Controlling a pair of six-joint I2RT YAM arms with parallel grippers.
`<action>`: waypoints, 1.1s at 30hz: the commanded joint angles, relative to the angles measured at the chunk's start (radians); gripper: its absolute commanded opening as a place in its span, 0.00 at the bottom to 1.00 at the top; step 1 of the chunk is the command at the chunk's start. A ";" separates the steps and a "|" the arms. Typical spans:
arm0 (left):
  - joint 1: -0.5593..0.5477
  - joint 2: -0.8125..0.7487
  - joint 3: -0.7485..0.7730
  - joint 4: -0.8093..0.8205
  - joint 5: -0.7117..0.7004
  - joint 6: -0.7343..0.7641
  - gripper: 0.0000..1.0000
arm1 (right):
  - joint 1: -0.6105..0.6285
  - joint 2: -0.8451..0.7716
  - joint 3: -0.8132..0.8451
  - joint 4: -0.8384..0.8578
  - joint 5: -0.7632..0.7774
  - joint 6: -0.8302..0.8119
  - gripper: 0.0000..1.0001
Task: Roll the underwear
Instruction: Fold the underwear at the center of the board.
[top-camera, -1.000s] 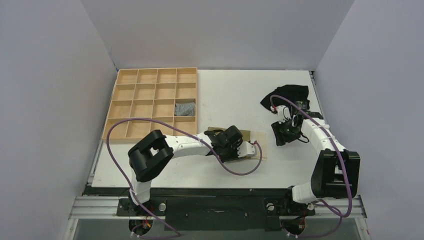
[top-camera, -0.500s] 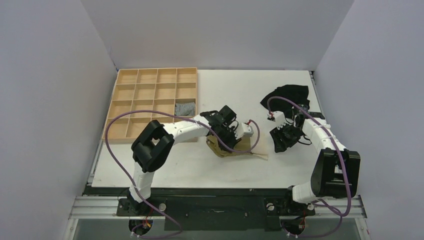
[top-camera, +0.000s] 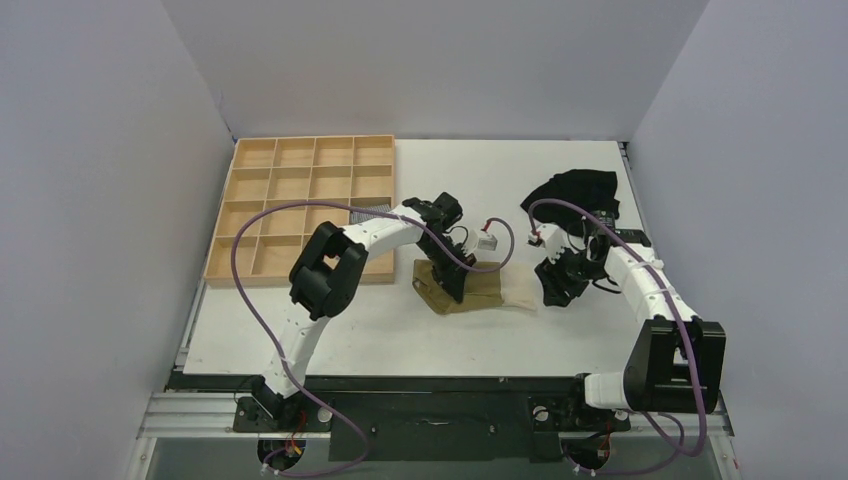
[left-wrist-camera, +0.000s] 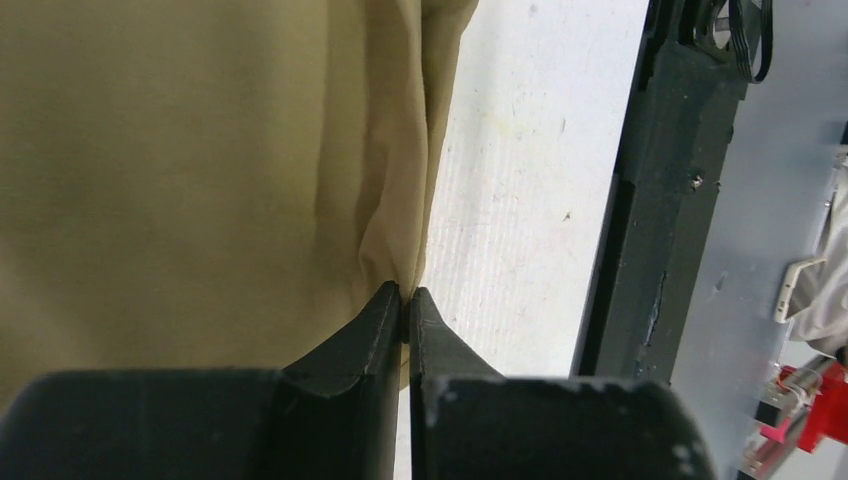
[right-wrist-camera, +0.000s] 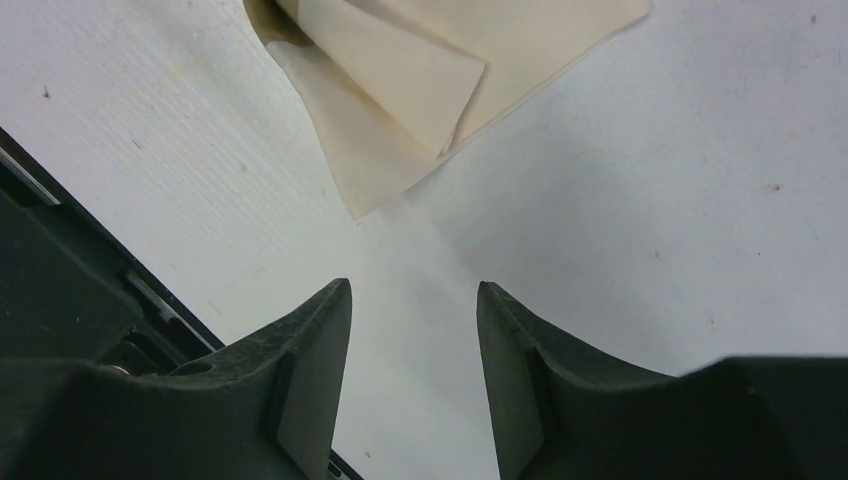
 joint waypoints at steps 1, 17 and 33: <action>0.008 0.008 0.062 -0.057 0.074 0.025 0.00 | 0.055 -0.020 -0.006 0.070 -0.007 0.002 0.46; 0.013 -0.029 -0.104 0.171 0.047 -0.176 0.00 | 0.172 0.082 -0.013 0.166 -0.009 0.021 0.46; -0.230 -0.307 -0.398 0.433 -0.523 -0.106 0.00 | 0.014 0.106 0.008 0.141 0.002 0.077 0.46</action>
